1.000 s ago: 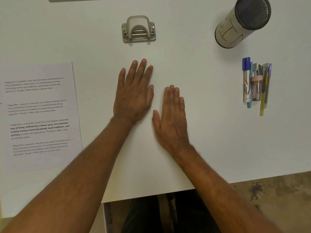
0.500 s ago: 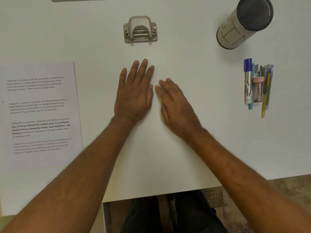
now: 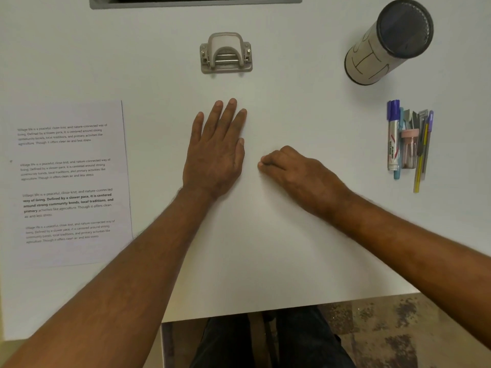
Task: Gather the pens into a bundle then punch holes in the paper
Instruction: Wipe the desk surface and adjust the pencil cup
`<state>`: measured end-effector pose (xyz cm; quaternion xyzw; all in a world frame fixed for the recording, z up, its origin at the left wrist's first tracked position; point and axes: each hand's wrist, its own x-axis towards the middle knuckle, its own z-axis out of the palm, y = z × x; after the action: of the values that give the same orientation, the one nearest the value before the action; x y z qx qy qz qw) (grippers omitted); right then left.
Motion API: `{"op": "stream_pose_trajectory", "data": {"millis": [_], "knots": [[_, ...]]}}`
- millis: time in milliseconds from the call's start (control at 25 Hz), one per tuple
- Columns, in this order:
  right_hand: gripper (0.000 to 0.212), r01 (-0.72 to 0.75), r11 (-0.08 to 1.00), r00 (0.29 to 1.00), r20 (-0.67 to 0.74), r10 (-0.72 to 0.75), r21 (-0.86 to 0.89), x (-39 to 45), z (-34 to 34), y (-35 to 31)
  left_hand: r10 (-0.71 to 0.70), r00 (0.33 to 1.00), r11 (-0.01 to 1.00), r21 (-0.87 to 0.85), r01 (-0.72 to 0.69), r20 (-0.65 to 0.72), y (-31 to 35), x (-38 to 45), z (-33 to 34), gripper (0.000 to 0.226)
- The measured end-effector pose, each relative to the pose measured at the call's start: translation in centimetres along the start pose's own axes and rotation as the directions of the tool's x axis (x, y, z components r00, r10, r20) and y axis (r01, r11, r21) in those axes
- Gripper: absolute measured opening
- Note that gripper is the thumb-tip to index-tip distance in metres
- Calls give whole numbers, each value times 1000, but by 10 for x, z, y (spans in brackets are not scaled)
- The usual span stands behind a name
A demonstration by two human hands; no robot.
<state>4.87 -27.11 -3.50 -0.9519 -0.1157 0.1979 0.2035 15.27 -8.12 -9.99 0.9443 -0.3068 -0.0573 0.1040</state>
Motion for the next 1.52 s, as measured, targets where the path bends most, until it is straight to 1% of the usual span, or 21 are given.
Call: {"op": "stream_pose_trajectory", "data": {"millis": [120,200,320,480,600,640,680,720,760,800,840,880,920,960,1040,1120,1160,1240,1320,1400,1520], "knots": [[31,-35,991,999,1,35,-128,10,-9,-9,0,1000,1000,-1,0,4,-1,0,1,58],[29,-83,983,996,12,86,-164,19,-12,-13,4,1000,1000,-3,-4,6,-1,0,0,58],[35,-156,976,988,-26,154,-155,28,-12,-18,3,1000,1000,-4,-3,2,0,0,1,58],[23,-250,962,965,-112,238,-105,30,-3,-29,5,1000,1000,12,-5,-14,-1,0,2,57],[22,-259,958,952,-198,232,-126,31,8,-27,10,1000,1000,0,-10,-13,0,0,2,58],[20,-269,960,943,-227,244,-83,31,10,-25,9,1000,1000,-3,-9,-12,1,0,2,58],[17,-294,956,923,-254,288,15,31,10,-24,8,1000,1000,-3,-8,-13,0,0,1,58],[14,-339,925,890,-259,375,174,31,7,-22,7,1000,1000,-2,-7,-15,0,0,1,58],[12,-392,840,841,-223,493,375,30,2,-19,7,1000,1000,-1,-7,-16,0,0,1,58],[11,-429,696,787,-140,601,577,29,-5,-15,7,1000,1000,-2,-7,-18,0,1,1,58],[11,-431,517,740,-38,671,739,26,-12,-11,7,1000,1000,-6,-7,-20,0,0,1,58],[12,-399,352,708,41,705,846,22,-21,-7,8,1000,1000,-8,-8,-26,1,1,1,58],[14,-350,237,692,80,718,906,17,-30,-4,9,999,1000,-7,-9,-33,1,0,2,58],[17,-291,181,681,70,729,940,13,-41,1,10,999,1000,-3,-10,-40,1,0,2,58],[24,-160,196,647,-47,761,967,6,-70,15,9,999,1000,2,-9,-51,0,-1,4,58],[27,-83,294,554,-201,808,952,2,-103,36,10,998,1000,-2,-10,-57,1,-1,5,59],[26,-88,361,491,-276,827,928,1,-119,49,12,998,1000,-2,-12,-59,2,-1,5,59],[21,-194,506,383,-410,828,840,1,-144,73,11,998,1000,1,-11,-66,2,-1,5,59],[19,-327,583,324,-492,808,743,5,-155,96,8,998,1000,-4,-8,-68,2,-1,5,59],[19,-421,622,319,-535,783,660,11,-157,115,9,997,1000,-14,-10,-74,1,-1,6,59],[17,-448,664,365,-556,747,598,17,-156,132,11,997,1000,-21,-12,-78,0,0,7,59]]}}
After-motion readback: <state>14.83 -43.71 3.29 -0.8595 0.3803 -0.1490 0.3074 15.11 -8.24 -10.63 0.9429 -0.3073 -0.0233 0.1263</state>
